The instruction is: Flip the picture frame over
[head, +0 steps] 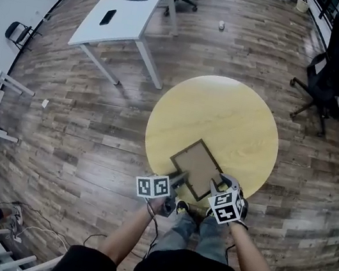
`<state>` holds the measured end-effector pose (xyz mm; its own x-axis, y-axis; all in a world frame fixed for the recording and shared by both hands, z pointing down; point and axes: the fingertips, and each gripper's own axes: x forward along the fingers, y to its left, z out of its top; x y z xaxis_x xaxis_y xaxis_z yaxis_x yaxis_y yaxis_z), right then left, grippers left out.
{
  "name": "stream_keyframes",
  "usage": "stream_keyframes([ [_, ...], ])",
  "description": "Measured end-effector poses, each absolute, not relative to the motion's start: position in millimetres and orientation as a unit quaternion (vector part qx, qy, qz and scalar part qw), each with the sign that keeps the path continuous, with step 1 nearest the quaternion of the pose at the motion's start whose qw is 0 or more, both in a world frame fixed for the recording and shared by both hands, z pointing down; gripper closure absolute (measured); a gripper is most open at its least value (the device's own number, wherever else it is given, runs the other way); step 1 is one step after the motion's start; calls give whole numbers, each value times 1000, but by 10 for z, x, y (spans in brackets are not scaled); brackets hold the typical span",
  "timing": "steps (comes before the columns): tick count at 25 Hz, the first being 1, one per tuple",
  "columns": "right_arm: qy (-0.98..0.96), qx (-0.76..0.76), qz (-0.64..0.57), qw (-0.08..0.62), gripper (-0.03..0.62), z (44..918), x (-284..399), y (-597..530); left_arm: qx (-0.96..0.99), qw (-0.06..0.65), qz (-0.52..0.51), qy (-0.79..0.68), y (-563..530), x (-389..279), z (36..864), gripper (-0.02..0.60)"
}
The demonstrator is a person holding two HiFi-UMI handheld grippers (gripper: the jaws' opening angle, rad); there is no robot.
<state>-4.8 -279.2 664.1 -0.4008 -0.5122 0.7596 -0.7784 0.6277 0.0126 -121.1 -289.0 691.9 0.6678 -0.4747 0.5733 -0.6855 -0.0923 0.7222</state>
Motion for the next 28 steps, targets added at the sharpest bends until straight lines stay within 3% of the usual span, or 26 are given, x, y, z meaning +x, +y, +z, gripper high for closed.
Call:
stream_keyframes([
  [12, -784, 391, 230, 423, 485, 7230, 209, -3050, 707, 571, 106, -403, -2870, -1257, 7253, 423],
  [15, -761, 398, 245, 451, 539, 7265, 298, -2926, 716, 545, 119, -419, -2934, -1274, 7257, 431],
  [26, -709, 459, 377, 380, 539, 7246, 405, -2439, 727, 482, 152, -465, -3219, -1361, 7173, 443],
  [28, -707, 459, 387, 374, 539, 7229, 390, -2394, 737, 462, 150, -471, -3235, -1380, 7131, 472],
])
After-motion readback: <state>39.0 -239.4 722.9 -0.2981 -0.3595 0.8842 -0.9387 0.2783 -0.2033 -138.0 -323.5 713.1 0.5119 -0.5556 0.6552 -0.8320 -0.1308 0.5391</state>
